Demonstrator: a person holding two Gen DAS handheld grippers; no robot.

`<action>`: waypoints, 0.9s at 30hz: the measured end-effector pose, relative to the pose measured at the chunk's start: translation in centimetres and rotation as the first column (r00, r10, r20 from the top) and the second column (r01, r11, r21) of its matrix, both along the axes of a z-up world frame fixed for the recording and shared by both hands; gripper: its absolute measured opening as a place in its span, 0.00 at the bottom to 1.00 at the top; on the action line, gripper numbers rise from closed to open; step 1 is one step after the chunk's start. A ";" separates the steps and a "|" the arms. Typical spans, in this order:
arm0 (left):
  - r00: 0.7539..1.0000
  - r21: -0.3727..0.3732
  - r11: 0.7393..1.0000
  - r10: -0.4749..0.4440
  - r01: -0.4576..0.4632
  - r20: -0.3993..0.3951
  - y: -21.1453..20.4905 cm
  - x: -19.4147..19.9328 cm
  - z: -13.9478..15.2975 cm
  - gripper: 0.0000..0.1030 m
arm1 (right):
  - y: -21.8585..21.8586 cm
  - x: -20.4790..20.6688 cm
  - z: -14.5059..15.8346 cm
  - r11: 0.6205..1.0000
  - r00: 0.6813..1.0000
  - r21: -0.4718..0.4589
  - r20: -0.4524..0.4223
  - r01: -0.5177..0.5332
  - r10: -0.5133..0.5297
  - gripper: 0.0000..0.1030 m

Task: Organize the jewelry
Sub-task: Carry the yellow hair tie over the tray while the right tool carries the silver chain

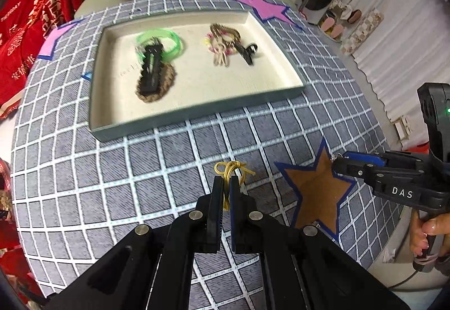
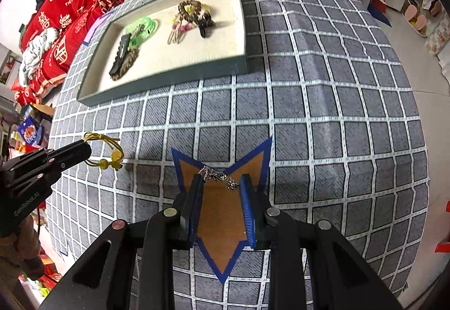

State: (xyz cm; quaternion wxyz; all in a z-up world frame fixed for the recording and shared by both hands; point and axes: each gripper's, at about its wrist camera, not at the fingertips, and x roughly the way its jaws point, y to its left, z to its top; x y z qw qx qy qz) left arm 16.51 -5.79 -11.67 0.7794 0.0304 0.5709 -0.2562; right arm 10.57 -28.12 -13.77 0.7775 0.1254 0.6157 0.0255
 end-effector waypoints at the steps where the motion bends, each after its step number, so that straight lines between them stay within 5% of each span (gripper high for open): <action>1: 1.000 -0.002 1.000 0.004 -0.003 0.005 0.1 0.2 0.3 0.11 | 0.0 0.2 0.2 1.000 1.000 0.002 0.004 0.001 -0.001 0.28; 15: 0.989 -0.041 0.998 0.061 -0.056 0.134 1.4 4.4 5.4 0.11 | -0.5 4.7 4.5 1.000 0.995 0.018 0.101 -0.010 0.008 0.28; 27: 0.983 -0.068 0.992 0.117 -0.108 0.141 0.4 8.9 5.0 0.11 | 0.2 10.8 5.1 0.998 0.989 0.032 0.136 -0.057 0.052 0.28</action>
